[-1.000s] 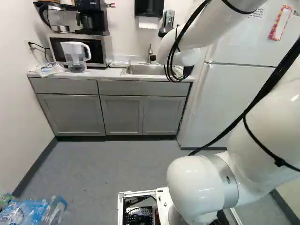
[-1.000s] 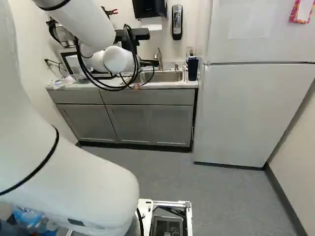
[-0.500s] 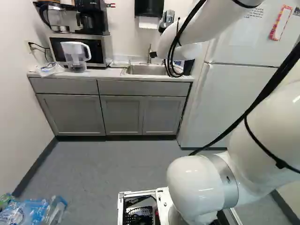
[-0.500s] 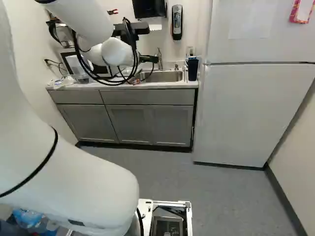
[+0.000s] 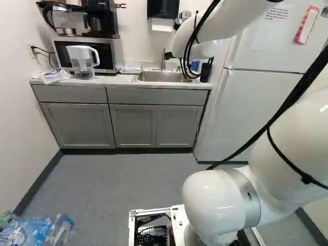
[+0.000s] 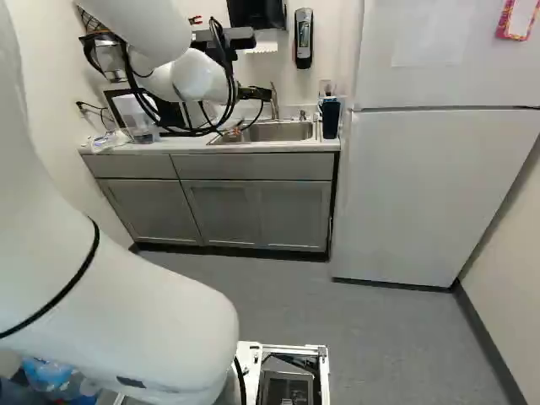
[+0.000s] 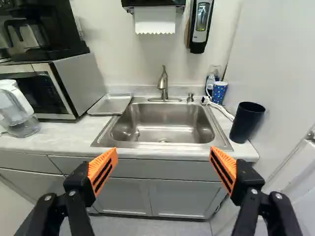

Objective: Rinse the cup and place it in the tray

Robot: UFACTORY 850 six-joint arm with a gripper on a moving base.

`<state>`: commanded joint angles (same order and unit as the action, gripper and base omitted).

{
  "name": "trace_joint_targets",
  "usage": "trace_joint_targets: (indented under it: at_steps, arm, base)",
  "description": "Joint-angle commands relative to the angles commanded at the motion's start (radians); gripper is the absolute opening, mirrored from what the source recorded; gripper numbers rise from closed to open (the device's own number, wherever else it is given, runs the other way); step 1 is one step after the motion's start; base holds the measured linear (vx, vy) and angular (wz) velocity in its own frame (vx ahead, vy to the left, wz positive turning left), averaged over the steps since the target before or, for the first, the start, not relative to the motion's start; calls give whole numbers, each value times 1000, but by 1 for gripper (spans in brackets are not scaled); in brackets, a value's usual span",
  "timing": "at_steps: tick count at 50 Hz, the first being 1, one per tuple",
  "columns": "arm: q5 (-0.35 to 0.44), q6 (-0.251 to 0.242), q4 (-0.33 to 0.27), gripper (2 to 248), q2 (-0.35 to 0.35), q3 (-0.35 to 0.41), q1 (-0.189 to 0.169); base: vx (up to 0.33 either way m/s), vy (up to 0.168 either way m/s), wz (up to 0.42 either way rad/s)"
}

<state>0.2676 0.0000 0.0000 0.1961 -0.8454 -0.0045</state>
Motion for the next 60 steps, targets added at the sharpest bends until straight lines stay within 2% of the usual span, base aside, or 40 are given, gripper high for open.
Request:
trace_joint_targets:
  at_steps: [60]
  arm:
    - [-126, 0, 0, 247, 4, -121, 0]
  base:
    - [0, 0, 0]
